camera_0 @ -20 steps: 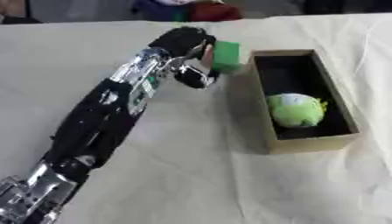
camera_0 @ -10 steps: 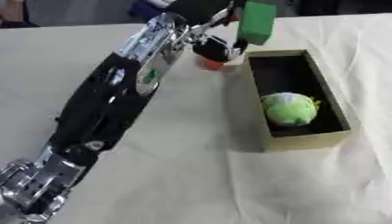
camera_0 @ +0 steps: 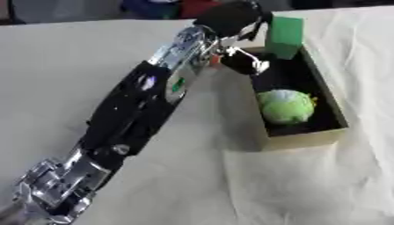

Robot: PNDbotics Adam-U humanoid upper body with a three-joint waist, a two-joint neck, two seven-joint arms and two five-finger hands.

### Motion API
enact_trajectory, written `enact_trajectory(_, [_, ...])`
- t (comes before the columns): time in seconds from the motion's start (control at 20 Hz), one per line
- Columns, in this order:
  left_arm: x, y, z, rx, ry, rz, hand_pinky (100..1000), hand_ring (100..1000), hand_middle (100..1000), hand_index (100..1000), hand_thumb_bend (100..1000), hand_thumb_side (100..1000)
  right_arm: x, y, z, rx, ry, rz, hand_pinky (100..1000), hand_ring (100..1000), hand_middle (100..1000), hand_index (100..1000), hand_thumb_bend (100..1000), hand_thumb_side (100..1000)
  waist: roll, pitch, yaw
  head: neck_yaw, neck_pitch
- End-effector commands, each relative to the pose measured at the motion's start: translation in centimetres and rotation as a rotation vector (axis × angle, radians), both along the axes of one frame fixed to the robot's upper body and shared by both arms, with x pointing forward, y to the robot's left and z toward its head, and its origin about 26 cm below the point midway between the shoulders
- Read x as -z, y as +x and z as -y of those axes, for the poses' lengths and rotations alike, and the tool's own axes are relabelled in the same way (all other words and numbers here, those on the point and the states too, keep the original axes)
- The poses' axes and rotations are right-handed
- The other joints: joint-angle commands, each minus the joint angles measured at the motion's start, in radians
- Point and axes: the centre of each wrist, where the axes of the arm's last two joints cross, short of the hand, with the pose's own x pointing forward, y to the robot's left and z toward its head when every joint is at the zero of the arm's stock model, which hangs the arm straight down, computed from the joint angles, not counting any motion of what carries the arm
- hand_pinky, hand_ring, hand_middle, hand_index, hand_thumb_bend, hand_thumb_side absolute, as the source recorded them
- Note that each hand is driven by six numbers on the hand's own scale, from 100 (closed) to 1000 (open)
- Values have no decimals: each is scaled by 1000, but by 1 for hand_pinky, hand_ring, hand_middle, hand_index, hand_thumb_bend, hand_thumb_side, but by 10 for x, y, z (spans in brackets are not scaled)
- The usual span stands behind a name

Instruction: Pick up objects on the table and place them in the box.

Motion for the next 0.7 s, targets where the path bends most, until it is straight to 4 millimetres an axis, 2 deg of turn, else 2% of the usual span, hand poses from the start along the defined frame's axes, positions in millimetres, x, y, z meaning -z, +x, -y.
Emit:
enact_trajectory(0.05, [-8, 1, 7, 14, -13, 5, 489, 519, 453, 676, 100, 490, -14, -7, -1, -15, 9, 47, 841, 784, 684, 790, 100, 1000, -3, -15, -6, 5, -16])
enact_trajectory(0.35, [2, 2, 13, 34, 8, -35, 511, 538, 473, 695, 100, 523, -15, -10, -1, -23, 17, 48, 840, 783, 683, 790, 100, 1000, 2, -9, -13, 6, -19])
enact_trajectory(0.55, [7, 4, 14, 45, 42, -52, 575, 598, 529, 748, 100, 535, -16, -10, 0, -21, 20, 48, 840, 782, 682, 790, 100, 1000, 4, -7, -15, 6, -19])
enact_trajectory(0.7, [9, 4, 13, 53, 71, -53, 645, 670, 608, 819, 206, 575, -15, -11, 1, -20, 23, 46, 840, 781, 681, 789, 100, 1000, 6, -8, -15, 5, -19])
